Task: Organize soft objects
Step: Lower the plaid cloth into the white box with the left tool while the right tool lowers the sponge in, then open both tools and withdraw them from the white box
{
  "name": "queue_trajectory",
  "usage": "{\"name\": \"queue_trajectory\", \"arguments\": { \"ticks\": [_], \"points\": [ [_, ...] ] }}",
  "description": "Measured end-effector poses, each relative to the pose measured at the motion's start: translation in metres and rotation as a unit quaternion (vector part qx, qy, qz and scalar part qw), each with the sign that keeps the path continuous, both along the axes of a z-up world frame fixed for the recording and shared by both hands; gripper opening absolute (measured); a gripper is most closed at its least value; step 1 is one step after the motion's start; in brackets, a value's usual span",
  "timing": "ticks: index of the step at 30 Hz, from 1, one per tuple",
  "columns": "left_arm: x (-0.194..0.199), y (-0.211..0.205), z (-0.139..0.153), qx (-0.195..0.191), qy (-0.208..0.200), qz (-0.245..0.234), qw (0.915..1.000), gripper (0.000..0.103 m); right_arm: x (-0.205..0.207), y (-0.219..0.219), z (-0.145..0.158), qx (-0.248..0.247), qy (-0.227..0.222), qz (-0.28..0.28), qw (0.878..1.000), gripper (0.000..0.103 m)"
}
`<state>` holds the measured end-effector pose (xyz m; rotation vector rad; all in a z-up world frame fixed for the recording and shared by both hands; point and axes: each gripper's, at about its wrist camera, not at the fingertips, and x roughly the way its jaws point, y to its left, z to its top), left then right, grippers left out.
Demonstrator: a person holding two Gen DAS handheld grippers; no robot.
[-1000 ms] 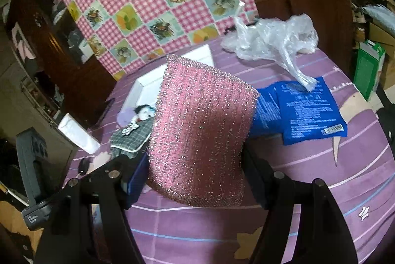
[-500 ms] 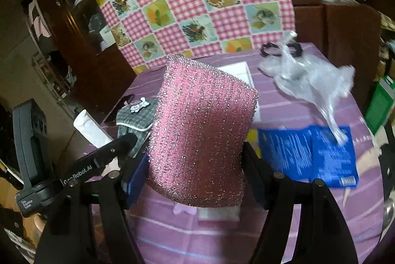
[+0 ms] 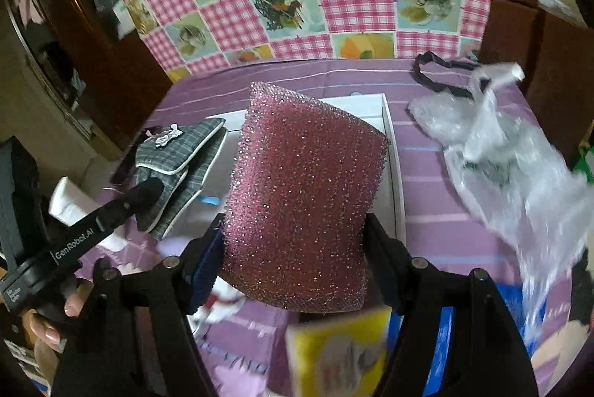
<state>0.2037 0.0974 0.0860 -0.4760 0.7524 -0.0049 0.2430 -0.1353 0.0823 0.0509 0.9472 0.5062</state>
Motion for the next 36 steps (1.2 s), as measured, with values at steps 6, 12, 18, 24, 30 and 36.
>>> {"name": "queue_trajectory", "arguments": {
  "ticks": [6, 12, 18, 24, 30, 36],
  "points": [
    [0.03, 0.01, -0.04, -0.006, 0.06, 0.026, 0.9978, 0.015, 0.048, 0.016, -0.022, -0.046, 0.023, 0.005, 0.999, 0.072],
    [0.033, 0.003, -0.061, -0.007, 0.13, 0.036, 0.9909, 0.014, 0.09, 0.023, -0.06, -0.064, 0.096, 0.007, 0.993, 0.072],
    [0.027, -0.007, -0.06, 0.039, 0.122, 0.037, 0.991, 0.019, 0.096, 0.018, -0.072, -0.013, 0.118, 0.025, 0.993, 0.08],
    [0.02, -0.001, -0.051, 0.011, 0.052, 0.014, 0.9985, 0.073, 0.092, 0.002, -0.073, 0.068, 0.148, 0.031, 0.986, 0.092],
    [0.016, -0.005, -0.039, 0.027, 0.019, 0.002, 0.9994, 0.082, 0.099, -0.024, -0.072, 0.189, 0.181, -0.027, 0.965, 0.096],
    [0.015, -0.005, -0.037, 0.043, 0.014, 0.002, 0.999, 0.082, 0.087, -0.009, -0.056, 0.108, 0.135, -0.047, 0.984, 0.098]
  ]
}}
